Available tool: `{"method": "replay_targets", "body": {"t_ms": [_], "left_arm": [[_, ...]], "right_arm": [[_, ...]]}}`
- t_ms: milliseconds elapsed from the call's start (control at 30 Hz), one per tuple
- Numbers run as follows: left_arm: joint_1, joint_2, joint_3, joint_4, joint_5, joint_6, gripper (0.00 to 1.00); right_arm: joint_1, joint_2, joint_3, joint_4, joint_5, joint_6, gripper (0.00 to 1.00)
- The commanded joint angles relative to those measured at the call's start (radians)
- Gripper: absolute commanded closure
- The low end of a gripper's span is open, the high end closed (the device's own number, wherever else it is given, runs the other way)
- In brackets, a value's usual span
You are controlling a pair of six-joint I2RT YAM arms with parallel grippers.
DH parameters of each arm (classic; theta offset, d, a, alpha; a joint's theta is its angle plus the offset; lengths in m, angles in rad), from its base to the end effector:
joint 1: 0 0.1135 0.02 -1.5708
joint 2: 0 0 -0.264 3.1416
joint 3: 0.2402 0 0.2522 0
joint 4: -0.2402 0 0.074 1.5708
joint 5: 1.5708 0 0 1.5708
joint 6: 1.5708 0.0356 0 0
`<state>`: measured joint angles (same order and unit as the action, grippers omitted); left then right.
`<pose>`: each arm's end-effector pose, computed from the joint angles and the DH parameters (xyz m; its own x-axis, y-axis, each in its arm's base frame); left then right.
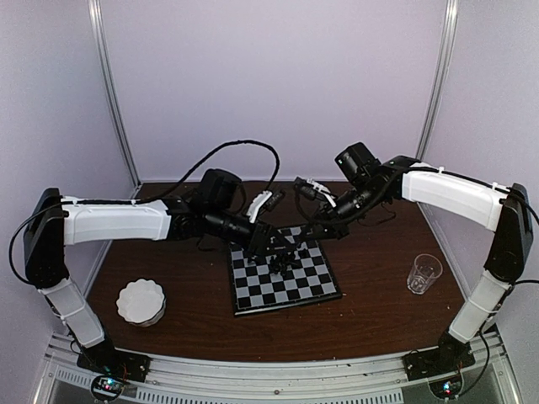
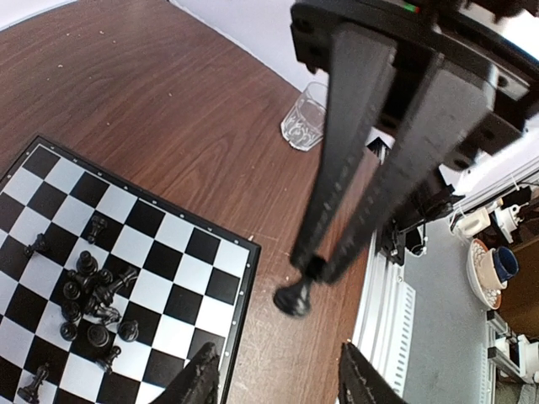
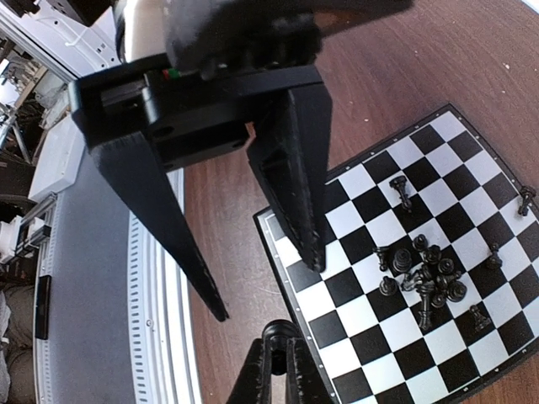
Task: Set up the chess pieces on the board
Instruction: Pass from the left arm to the right, then place the pawn at a7.
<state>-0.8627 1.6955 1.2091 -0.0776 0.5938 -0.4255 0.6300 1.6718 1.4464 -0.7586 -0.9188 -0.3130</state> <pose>0.2352 -0.3053 0.2587 -0.7035 0.2956 -0.6463 0.7100 0.3314 -0.6213 0.2675 0.2301 0.3003 -0.4206 -0.5379 -0.7306 -0.8856 0.0687 0.4593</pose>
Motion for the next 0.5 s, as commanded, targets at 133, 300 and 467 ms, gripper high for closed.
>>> {"method": "replay_targets", "body": {"t_ms": [133,300,467], "left_arm": [[0.080,-0.098,-0.048,-0.065,-0.016,0.094,0.51],[0.148,-0.107,0.026,-0.194,-0.021,0.154,0.51],[0.190,-0.053,0.156,-0.317,-0.012,0.226,0.51]], "right_arm": [[-0.009,0.002,-0.059,-0.058,0.220,-0.161,0.98],[-0.009,0.028,-0.111,-0.030,0.337,-0.211,0.98],[-0.009,0.079,-0.117,-0.034,0.432,-0.254,0.98]]}}
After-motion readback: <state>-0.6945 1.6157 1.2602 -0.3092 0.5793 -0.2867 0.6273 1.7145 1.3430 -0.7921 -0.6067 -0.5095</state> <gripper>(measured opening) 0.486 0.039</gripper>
